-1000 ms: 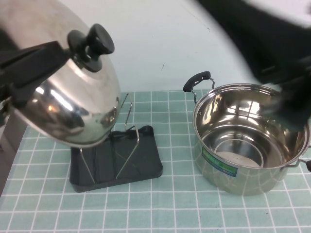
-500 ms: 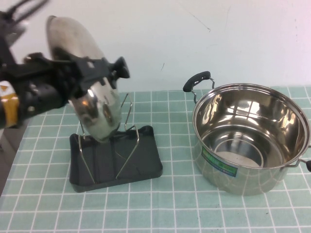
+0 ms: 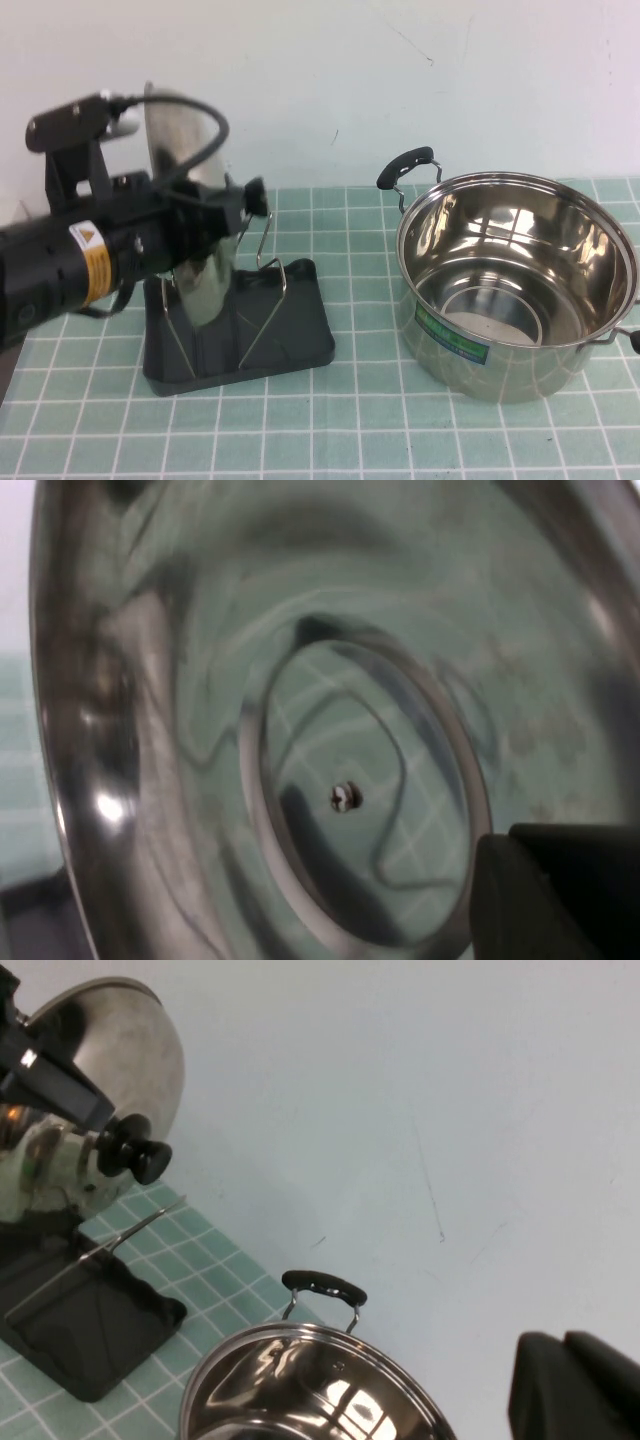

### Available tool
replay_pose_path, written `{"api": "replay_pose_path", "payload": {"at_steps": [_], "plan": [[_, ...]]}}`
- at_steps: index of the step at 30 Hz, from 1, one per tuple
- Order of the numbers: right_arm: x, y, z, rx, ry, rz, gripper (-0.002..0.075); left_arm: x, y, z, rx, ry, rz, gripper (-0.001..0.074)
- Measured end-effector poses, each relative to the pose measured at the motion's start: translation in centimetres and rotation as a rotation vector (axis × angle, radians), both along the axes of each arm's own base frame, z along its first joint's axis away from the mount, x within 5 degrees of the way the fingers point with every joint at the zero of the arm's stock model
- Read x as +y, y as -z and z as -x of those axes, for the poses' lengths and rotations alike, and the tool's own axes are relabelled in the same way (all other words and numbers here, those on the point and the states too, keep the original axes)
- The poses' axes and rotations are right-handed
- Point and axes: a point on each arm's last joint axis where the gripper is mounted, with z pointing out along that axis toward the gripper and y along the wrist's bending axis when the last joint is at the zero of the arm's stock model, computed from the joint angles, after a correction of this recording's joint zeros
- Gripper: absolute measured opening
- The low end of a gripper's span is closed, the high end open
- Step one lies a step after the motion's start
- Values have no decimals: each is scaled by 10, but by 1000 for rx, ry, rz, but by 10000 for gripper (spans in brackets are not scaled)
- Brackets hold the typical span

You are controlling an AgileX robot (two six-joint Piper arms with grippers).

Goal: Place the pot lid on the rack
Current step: Place the pot lid on the pot rack

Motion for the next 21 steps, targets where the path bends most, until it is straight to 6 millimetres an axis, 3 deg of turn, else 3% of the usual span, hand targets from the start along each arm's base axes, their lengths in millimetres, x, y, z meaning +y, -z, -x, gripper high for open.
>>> {"api": "replay_pose_path", "payload": {"at_steps": [4,21], "plan": [[2,9,-2,24,1,15,0,2,18,1,40,-11,-39,111],[6,11,-2,27,-20,-30,-1,-7,46,-14,109,50,-112,111]]}}
